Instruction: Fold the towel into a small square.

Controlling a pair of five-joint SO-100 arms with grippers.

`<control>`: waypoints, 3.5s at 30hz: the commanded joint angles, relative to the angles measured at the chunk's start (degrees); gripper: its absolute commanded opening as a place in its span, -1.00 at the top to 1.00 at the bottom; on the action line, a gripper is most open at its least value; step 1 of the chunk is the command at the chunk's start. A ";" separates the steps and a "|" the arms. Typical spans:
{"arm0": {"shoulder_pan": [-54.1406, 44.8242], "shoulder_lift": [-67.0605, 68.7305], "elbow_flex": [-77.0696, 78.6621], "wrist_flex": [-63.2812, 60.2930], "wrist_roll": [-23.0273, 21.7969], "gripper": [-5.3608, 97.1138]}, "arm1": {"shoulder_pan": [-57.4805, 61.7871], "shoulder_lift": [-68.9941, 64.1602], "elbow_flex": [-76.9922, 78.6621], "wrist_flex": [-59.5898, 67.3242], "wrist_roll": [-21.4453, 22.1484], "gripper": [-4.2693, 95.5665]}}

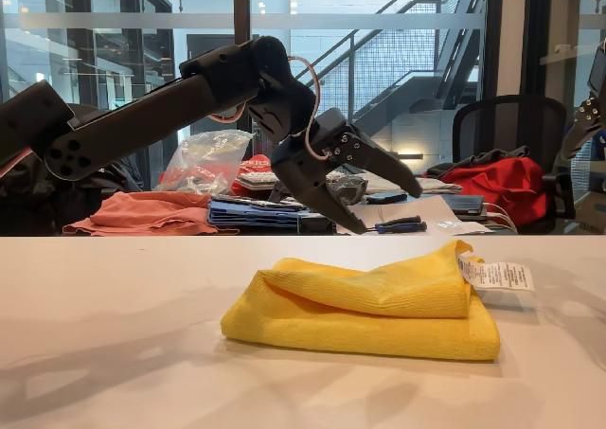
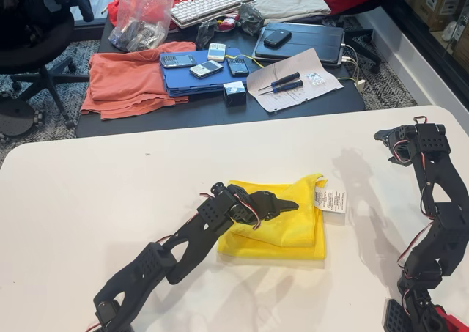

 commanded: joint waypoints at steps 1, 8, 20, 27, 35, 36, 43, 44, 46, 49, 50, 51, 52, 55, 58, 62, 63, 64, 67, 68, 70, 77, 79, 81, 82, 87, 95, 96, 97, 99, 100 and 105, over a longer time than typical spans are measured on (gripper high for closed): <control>0.44 2.29 -0.35 0.26 0.09 0.33 | 0.26 1.14 -1.67 2.29 0.53 0.33; 0.00 2.20 -0.35 0.09 0.09 0.33 | 1.49 -1.67 -1.93 9.14 7.12 0.33; 0.26 2.29 -0.44 0.35 0.09 0.33 | 1.32 -3.87 -1.67 9.05 8.88 0.33; -0.09 2.37 -1.23 0.44 0.09 0.33 | 0.09 -6.59 -1.76 9.14 8.88 0.33; -0.18 4.83 -1.23 0.53 0.09 0.33 | -0.79 -8.35 -1.67 8.79 9.05 0.53; -0.18 5.62 -1.23 0.53 0.09 0.33 | -0.97 -8.88 -1.76 8.70 9.32 0.60; -0.18 9.23 -0.70 0.53 0.09 0.33 | -0.53 -9.49 -1.93 8.61 14.24 0.92; -0.18 9.32 -0.44 0.53 0.09 0.33 | -0.44 -9.32 -2.02 8.61 14.68 0.91; -0.18 9.14 -0.35 0.62 0.09 0.33 | -0.70 -9.14 -2.46 8.61 14.68 0.90; -0.18 8.79 -0.26 0.62 0.09 0.33 | -1.05 -7.03 -2.72 8.61 14.50 0.88; -0.18 8.70 -0.26 0.62 0.09 0.33 | -1.14 -5.89 -2.90 8.53 14.50 0.88; -0.26 8.61 -0.26 0.62 0.09 0.33 | -1.32 -4.83 -3.16 8.53 14.50 0.89; -0.53 8.61 -0.26 0.62 0.09 0.33 | -1.85 -3.69 -3.34 8.53 14.50 0.89; -1.85 8.53 -0.18 0.70 0.09 0.33 | -4.13 -1.41 -4.57 8.44 14.50 0.89; -3.16 8.53 -0.18 0.70 0.09 0.33 | -7.29 -0.53 -5.80 8.44 14.50 0.88; -4.66 8.53 -0.18 0.70 0.09 0.33 | -11.34 -0.35 -6.94 8.44 14.41 0.88; -5.01 8.53 -0.18 0.70 0.09 0.33 | -12.30 -0.62 -7.12 8.44 14.41 0.88; -5.36 8.53 -0.18 0.70 0.09 0.33 | -13.18 -0.70 -7.29 8.44 14.41 0.88; -5.98 8.53 -0.18 0.70 0.09 0.33 | -15.56 -0.88 -7.21 8.44 14.41 0.88; -6.06 8.53 -0.09 0.79 0.09 0.33 | -16.17 -0.88 -7.03 8.44 14.41 0.87; -6.06 8.53 0.97 0.70 0.09 0.33 | -17.31 -0.97 -6.86 8.35 14.41 0.87; -7.29 9.49 8.26 0.62 0.09 0.33 | -19.34 -4.83 -7.38 5.01 14.33 0.78; -7.47 9.58 8.88 0.53 -0.18 0.33 | -19.42 -5.54 -7.38 4.66 14.33 0.66; -7.29 9.58 8.88 0.62 -0.26 0.33 | -19.69 -5.71 -6.86 4.39 14.24 0.50; -7.21 9.67 8.88 0.62 -0.35 0.33 | -20.13 -5.89 -6.86 4.39 14.24 0.41; -7.56 12.04 9.76 0.62 -0.53 0.33 | -21.88 -7.47 -6.86 5.10 14.24 0.12; -7.65 12.83 9.84 0.62 -0.35 0.33 | -25.31 -6.68 -7.56 4.13 14.24 0.09; -7.65 12.83 9.84 0.62 -0.26 0.33 | -25.49 -6.50 -7.56 4.13 14.15 0.09; -7.65 12.74 9.93 0.62 -0.26 0.33 | -25.66 -5.80 -7.65 4.13 13.71 0.09; -7.65 12.39 9.93 0.62 -0.26 0.33 | -25.58 -2.64 -8.53 4.31 11.60 0.09; -7.65 12.22 9.93 0.62 -0.26 0.33 | -25.14 -0.79 -9.23 4.31 9.93 0.09; -7.47 12.04 9.93 0.53 -0.09 0.33 | -21.27 4.92 -9.40 5.71 4.57 0.09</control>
